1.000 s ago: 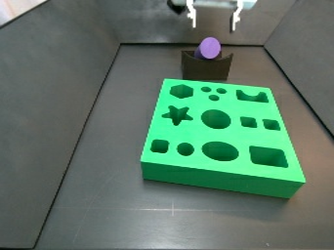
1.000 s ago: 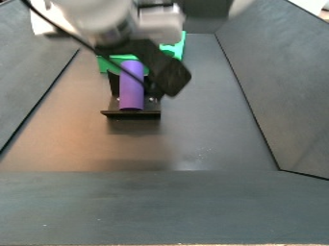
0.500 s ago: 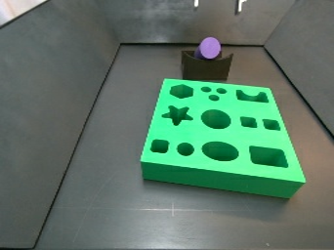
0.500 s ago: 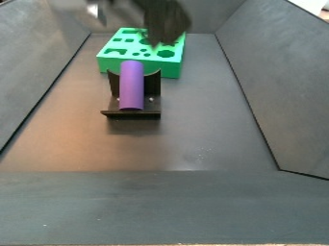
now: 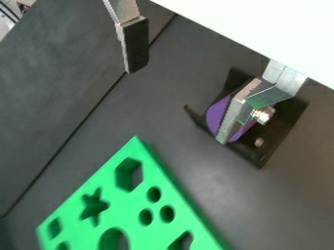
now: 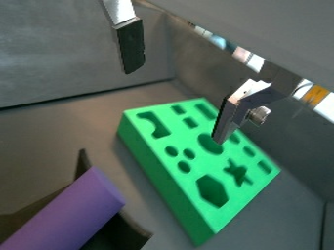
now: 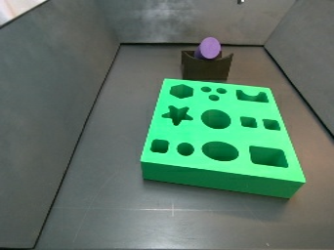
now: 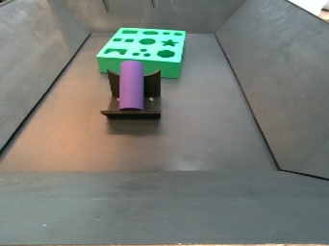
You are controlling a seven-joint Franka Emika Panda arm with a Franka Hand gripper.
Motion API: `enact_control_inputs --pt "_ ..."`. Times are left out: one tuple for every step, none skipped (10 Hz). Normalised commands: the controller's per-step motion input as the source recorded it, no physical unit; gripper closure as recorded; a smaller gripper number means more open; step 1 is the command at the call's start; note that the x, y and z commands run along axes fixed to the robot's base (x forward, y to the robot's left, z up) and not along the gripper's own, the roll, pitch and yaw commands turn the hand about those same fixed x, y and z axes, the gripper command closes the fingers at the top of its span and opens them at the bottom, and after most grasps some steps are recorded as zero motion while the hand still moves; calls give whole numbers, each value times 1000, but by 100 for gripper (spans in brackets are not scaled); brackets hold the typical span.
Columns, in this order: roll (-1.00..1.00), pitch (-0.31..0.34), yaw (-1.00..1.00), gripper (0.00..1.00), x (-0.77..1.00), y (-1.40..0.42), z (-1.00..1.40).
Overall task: Pick up the round object. Move up. Place the round object on the fixture. Regrasp the round object. Move to above the board. Insert the round object.
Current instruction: Regrasp the round object.
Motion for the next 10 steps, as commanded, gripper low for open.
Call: enact_control_inputs --pt "1000 6 20 0 -22 -38 19" --pt "1000 3 21 0 -27 -32 10" --pt "1000 -5 21 0 -28 -27 0" --pt "1000 -9 22 0 -32 -24 2" --pt "1000 -16 24 0 -29 -22 5" --pt "1000 -19 24 0 -29 -21 2" --pt "1000 -21 26 0 -30 -20 5" --pt "1000 -20 27 0 -25 -18 14" --pt "1000 -16 28 0 -18 -19 16" --pt "1000 -15 29 0 -9 -20 11"
